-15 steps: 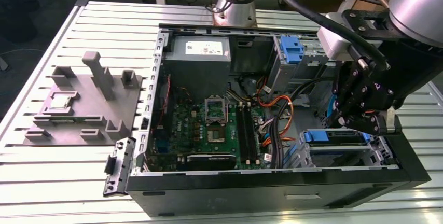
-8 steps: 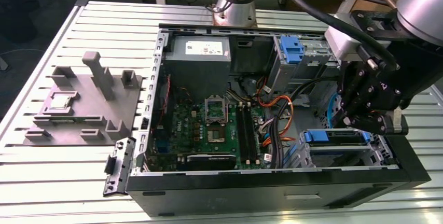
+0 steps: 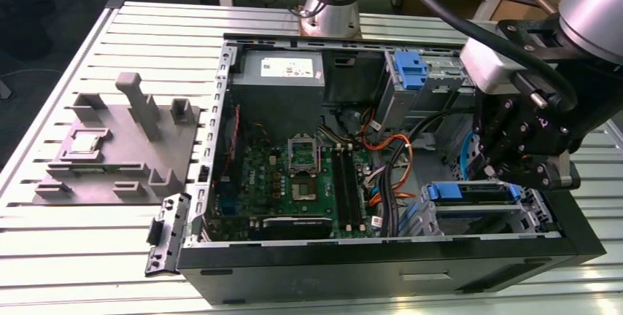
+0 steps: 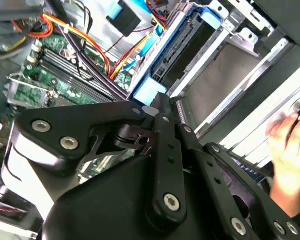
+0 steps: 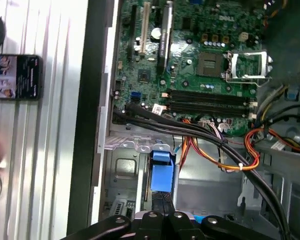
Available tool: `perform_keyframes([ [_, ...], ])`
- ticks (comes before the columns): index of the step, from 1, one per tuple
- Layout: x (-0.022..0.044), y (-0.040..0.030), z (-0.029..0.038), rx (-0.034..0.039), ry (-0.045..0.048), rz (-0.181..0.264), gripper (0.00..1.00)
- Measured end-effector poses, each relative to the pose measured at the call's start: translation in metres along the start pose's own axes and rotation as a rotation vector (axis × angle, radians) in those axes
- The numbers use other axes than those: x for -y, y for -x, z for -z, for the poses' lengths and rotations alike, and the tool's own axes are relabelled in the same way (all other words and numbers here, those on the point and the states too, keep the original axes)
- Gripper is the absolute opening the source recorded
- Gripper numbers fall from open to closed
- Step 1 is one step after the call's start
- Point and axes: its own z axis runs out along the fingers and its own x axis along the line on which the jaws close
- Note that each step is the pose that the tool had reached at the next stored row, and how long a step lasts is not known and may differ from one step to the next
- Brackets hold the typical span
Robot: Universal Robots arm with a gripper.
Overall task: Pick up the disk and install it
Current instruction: 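Insert the first disk wire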
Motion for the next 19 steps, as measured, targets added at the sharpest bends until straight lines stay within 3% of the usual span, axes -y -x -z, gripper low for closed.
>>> perform_keyframes([
  [2, 0.0012, -0.0001, -0.0002, 0.0001, 0.0004, 0.018, 0.10],
  [10, 0.0102, 0.0003, -0.0005, -0.0003, 0.0006, 0.019, 0.10],
  [19, 0.0108, 0.0003, -0.0005, -0.0003, 0.0005, 0.019, 0.10],
])
